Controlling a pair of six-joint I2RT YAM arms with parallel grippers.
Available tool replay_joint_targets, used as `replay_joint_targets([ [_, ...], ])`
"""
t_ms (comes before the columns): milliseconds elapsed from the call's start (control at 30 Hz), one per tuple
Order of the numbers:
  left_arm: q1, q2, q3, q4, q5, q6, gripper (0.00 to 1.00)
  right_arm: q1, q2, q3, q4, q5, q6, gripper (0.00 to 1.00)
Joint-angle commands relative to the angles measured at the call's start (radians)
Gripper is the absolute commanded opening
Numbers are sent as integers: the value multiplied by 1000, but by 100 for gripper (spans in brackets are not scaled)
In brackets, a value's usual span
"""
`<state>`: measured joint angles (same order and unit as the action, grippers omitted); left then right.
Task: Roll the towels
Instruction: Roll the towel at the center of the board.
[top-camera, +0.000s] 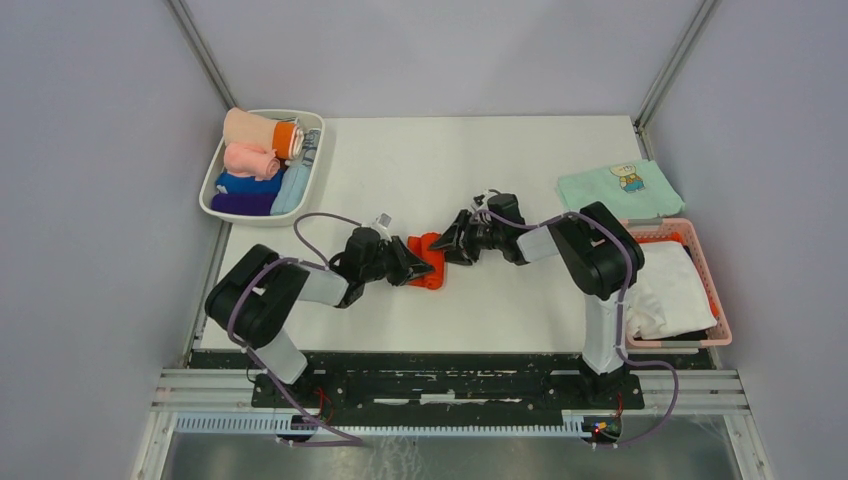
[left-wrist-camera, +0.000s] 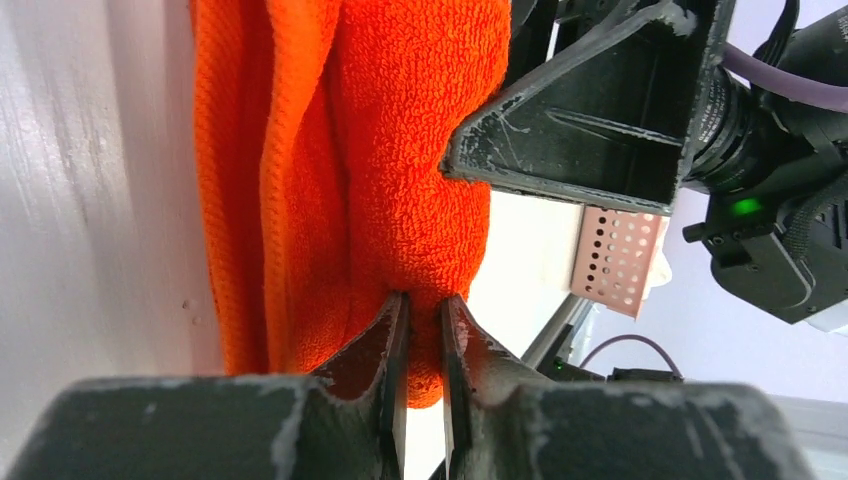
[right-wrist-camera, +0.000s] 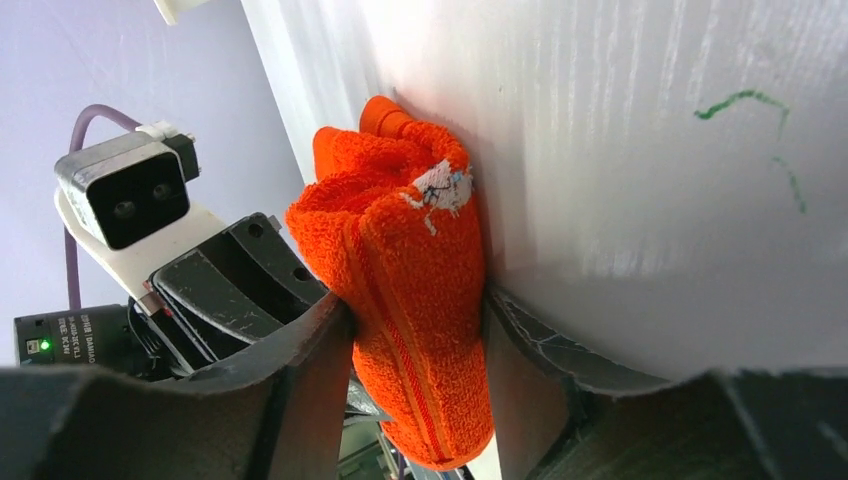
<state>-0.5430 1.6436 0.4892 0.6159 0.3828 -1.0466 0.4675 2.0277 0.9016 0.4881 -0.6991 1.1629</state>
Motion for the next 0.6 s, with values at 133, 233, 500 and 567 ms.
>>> replay_joint_targets([
  [133, 10, 20, -16, -45, 34, -34, 32, 26, -38, 56, -255, 74, -186, 42],
  [233, -8, -76, 28, -240, -73, 58, 39, 44, -102, 91, -443, 197, -284, 40],
  [500, -239, -267, 238, -717, -602, 217, 54, 94, -180, 196, -779, 438, -348, 38],
  [567, -318, -269, 295, -783, -732, 223, 55, 99, -187, 209, -810, 470, -343, 38],
])
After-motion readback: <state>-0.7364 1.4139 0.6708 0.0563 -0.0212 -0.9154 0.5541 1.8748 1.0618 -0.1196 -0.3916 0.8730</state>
